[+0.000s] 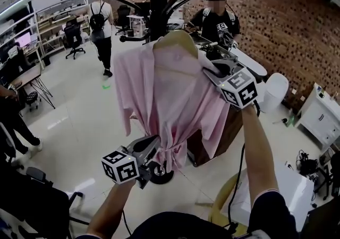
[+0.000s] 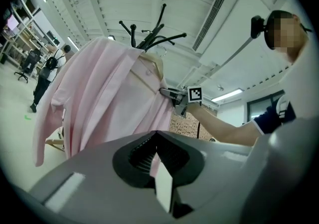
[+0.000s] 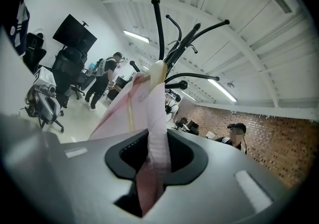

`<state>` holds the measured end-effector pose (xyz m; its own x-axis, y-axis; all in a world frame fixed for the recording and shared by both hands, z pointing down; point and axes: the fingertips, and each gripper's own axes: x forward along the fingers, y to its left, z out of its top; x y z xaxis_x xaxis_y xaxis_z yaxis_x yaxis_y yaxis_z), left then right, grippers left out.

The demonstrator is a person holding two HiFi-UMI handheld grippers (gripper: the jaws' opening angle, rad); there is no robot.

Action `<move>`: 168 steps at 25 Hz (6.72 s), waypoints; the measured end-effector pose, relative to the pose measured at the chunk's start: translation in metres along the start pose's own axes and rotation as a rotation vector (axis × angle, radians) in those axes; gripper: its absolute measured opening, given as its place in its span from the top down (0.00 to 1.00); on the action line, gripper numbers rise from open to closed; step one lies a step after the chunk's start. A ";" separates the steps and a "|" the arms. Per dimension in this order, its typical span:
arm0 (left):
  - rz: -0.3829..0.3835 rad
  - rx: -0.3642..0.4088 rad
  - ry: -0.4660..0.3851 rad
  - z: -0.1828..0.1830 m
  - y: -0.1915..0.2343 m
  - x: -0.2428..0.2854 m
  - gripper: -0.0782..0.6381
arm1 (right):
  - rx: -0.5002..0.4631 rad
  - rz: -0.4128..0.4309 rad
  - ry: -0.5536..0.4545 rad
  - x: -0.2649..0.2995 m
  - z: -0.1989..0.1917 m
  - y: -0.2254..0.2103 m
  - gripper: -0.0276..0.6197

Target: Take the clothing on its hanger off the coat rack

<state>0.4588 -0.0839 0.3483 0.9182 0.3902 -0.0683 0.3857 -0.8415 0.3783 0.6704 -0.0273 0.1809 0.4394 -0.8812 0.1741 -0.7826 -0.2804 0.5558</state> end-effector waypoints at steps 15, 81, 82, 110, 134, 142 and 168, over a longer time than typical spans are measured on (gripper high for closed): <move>-0.009 -0.020 0.029 -0.027 -0.038 -0.053 0.88 | 0.016 0.021 0.055 -0.037 -0.020 0.081 0.83; 0.999 0.012 -0.377 -0.019 -0.062 -0.671 0.88 | -0.085 0.801 -0.511 0.057 0.385 0.708 0.83; 1.004 0.011 -0.383 -0.017 -0.059 -0.680 0.88 | -0.087 0.800 -0.515 0.060 0.393 0.716 0.83; 1.223 -0.176 -0.501 -0.039 0.045 -0.823 0.88 | -0.240 1.091 -0.450 0.155 0.415 0.973 0.84; 1.342 -0.389 -0.550 -0.123 0.105 -0.873 0.88 | -0.247 1.298 -0.172 0.223 0.298 1.150 0.86; 1.369 -0.468 -0.554 -0.153 0.116 -0.879 0.88 | -0.243 1.356 -0.047 0.230 0.235 1.200 0.86; 1.356 -0.492 -0.535 -0.166 0.127 -0.883 0.88 | -0.202 1.287 0.088 0.248 0.185 1.219 0.68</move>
<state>-0.3177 -0.4734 0.6101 0.5087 -0.8083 0.2962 -0.7080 -0.1971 0.6782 -0.2561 -0.6577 0.7511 -0.5373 -0.4436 0.7173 -0.5847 0.8089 0.0623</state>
